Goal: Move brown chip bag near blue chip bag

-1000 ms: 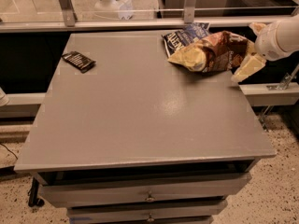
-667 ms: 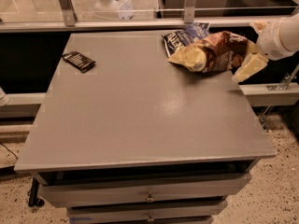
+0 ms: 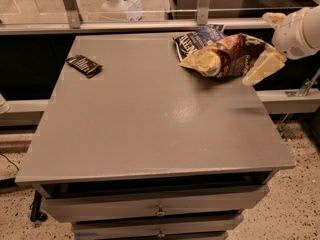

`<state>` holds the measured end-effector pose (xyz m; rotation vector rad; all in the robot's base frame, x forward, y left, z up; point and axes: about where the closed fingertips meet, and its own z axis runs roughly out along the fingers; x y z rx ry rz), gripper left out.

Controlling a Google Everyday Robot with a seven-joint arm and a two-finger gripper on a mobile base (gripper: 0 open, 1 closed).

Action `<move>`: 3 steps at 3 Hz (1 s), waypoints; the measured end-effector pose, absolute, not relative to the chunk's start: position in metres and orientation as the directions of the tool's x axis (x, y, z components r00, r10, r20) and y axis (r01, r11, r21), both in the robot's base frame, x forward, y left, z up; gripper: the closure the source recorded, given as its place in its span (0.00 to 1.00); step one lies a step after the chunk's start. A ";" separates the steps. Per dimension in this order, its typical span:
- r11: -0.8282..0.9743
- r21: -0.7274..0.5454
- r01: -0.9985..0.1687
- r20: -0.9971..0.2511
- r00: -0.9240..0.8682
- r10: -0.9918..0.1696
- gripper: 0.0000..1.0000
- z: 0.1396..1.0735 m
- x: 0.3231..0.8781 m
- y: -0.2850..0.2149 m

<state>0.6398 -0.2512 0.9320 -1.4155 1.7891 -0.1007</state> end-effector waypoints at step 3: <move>0.423 -0.521 -0.741 -0.636 0.007 -0.772 0.00 0.966 0.579 -0.299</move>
Offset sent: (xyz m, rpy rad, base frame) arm -0.0970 -0.0959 0.0525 0.1633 -0.0889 -0.0273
